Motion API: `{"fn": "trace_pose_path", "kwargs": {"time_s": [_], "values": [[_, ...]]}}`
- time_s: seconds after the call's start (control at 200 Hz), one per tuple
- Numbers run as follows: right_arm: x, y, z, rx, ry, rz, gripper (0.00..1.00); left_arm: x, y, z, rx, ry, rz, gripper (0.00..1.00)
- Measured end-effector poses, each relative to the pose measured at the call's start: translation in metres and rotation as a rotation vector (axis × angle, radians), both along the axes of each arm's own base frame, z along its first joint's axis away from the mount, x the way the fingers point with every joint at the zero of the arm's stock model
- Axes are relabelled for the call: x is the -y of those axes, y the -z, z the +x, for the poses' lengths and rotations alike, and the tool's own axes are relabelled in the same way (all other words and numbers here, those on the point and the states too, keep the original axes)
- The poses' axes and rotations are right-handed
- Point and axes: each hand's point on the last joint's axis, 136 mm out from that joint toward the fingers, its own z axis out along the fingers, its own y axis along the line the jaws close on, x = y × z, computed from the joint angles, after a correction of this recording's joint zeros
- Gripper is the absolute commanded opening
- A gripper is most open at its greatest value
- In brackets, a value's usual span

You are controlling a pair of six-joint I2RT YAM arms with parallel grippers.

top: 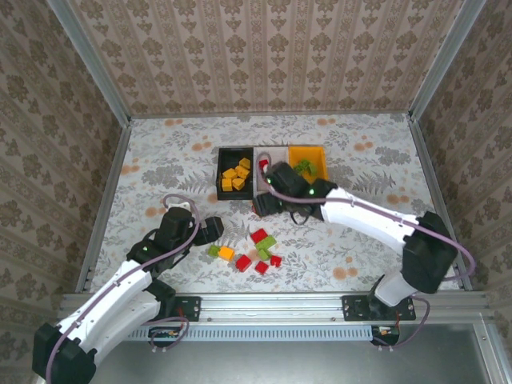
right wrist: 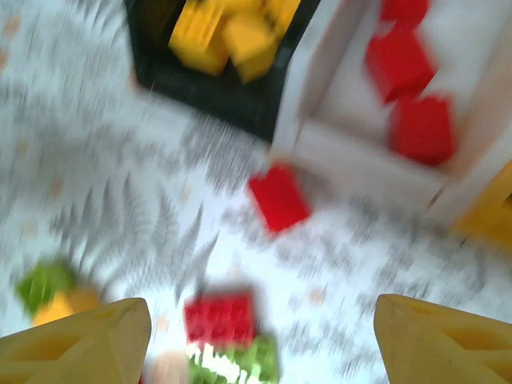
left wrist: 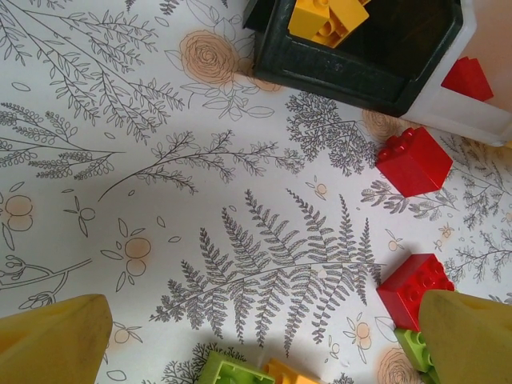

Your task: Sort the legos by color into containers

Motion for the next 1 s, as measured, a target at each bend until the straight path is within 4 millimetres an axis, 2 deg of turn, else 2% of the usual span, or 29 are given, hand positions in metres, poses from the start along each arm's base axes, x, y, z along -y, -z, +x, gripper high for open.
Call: {"fn": "trace_pose_path", "kwargs": {"time_s": [0.155, 0.225, 0.29, 0.465, 0.64, 0.805, 1.0], "values": [[0.005, 0.055, -0.068, -0.108, -0.141, -0.104, 0.76, 0.000, 0.000, -0.001, 0.003, 0.000, -0.002, 1.00], [0.010, 0.074, -0.090, -0.144, -0.183, -0.155, 0.76, -0.001, 0.002, -0.001, 0.000, 0.000, 0.000, 1.00], [0.014, 0.085, -0.101, -0.163, -0.205, -0.183, 0.76, -0.001, 0.003, -0.002, -0.002, 0.000, 0.001, 1.00], [0.017, 0.107, -0.109, -0.195, -0.226, -0.236, 0.74, -0.002, 0.004, -0.002, -0.001, -0.001, 0.001, 1.00], [0.016, 0.126, -0.108, -0.214, -0.229, -0.264, 0.63, -0.003, 0.004, -0.001, -0.001, -0.007, 0.001, 1.00], [0.013, 0.132, -0.107, -0.210, -0.230, -0.258, 0.38, -0.003, 0.004, -0.002, -0.003, -0.007, 0.002, 1.00], [0.016, 0.128, -0.108, -0.196, -0.224, -0.240, 0.22, -0.003, 0.005, -0.002, -0.004, -0.007, 0.003, 1.00]]}}
